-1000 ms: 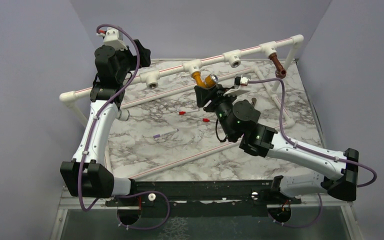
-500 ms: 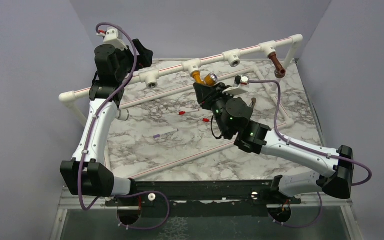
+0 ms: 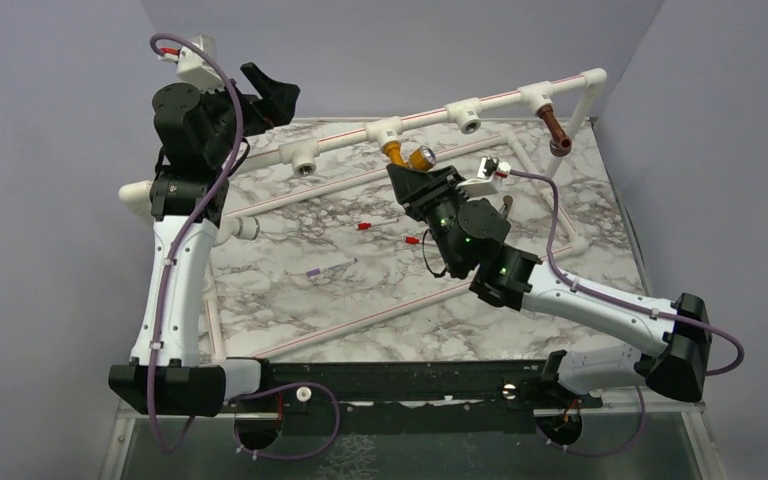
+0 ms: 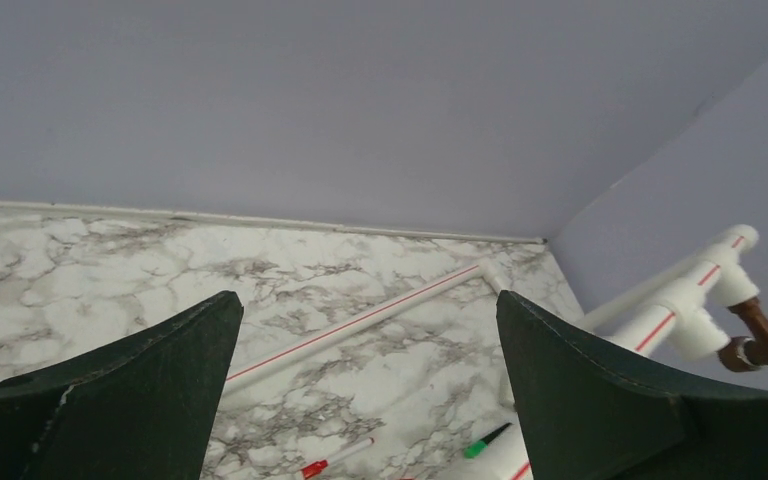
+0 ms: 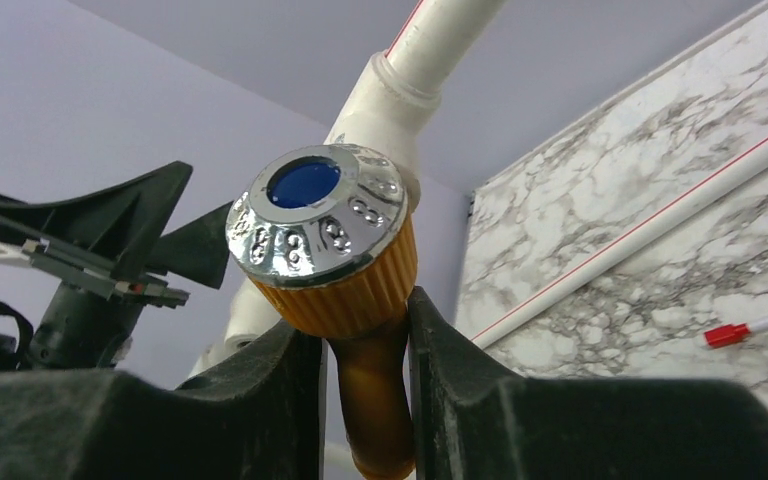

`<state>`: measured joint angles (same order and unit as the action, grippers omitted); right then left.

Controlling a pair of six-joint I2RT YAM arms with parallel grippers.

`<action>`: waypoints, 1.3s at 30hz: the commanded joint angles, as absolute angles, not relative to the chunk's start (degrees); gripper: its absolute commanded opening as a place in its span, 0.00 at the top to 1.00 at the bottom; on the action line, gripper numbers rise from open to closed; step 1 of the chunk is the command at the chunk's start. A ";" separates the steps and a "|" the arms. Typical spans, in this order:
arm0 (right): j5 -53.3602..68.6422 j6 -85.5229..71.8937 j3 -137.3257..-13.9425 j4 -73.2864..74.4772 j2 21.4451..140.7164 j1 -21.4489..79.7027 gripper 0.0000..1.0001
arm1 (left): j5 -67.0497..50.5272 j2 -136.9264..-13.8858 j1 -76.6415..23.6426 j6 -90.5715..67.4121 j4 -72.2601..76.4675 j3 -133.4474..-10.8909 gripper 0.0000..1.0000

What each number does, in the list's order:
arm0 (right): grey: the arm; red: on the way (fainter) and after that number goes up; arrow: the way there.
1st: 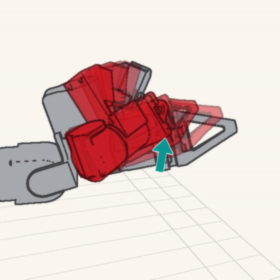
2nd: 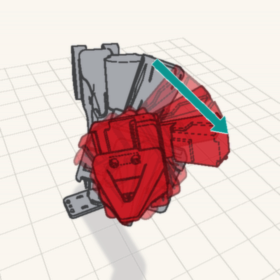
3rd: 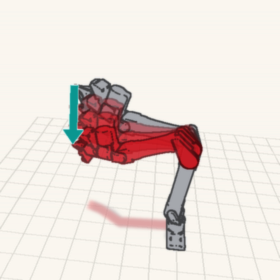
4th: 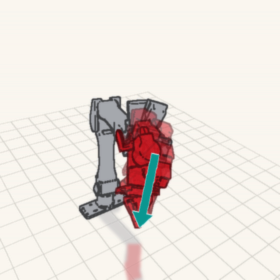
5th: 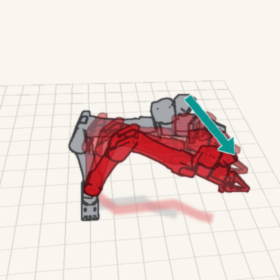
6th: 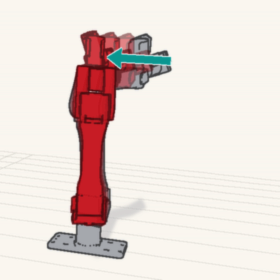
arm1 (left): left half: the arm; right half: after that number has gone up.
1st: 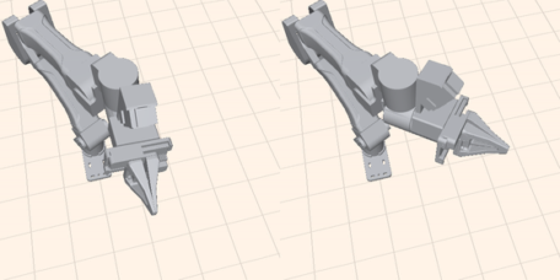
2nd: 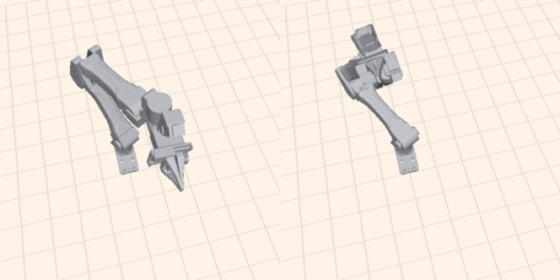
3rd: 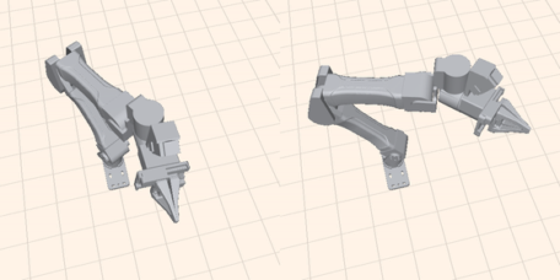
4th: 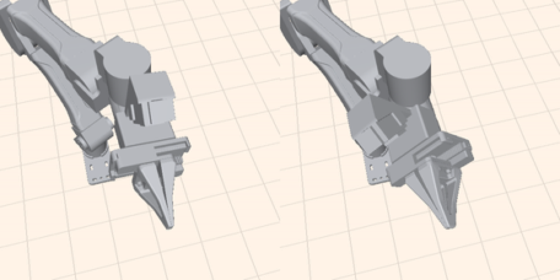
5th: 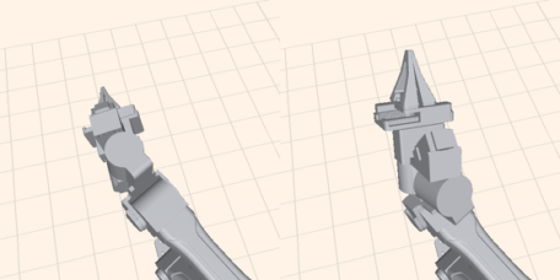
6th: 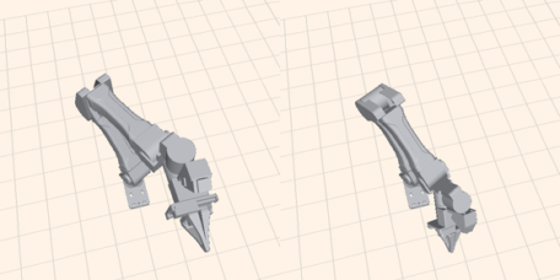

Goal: Install the water faucets

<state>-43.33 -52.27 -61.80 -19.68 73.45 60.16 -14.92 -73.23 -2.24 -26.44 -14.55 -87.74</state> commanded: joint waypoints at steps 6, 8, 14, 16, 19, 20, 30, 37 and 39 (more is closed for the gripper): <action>-56.16 -83.44 -57.13 -15.58 72.58 56.51 0.99 | -26.81 -67.54 -2.11 -37.28 -9.06 -84.21 0.01; -57.45 -86.80 -56.43 -13.66 72.03 56.51 1.00 | -28.09 -66.47 -2.11 -39.43 -7.30 -82.31 0.01; -57.68 -78.53 -56.90 -13.28 69.79 56.51 1.00 | -28.43 -65.04 -2.67 -38.91 -8.01 -81.44 0.01; -56.72 -72.71 -57.68 -14.21 69.50 56.47 0.88 | -28.30 -64.90 -2.84 -38.70 -8.06 -81.56 0.01; -54.32 -64.07 -58.53 -16.87 69.44 56.50 0.73 | -28.47 -65.12 -2.84 -38.27 -8.21 -81.92 0.01; -53.53 -61.68 -58.95 -17.25 69.50 56.47 0.66 | -28.48 -65.18 -2.84 -37.98 -8.49 -82.18 0.01; -44.07 -44.29 -64.81 -11.22 69.08 56.46 0.22 | -28.56 -66.22 -2.85 -35.22 -11.19 -85.27 0.01; -36.14 -28.52 -64.80 -6.56 64.65 56.46 0.04 | -28.16 -66.92 -2.84 -34.58 -12.72 -87.54 0.01; -34.73 -22.65 -64.42 -4.82 62.44 56.50 0.00 | -28.42 -67.00 -2.85 -35.03 -12.75 -87.94 0.01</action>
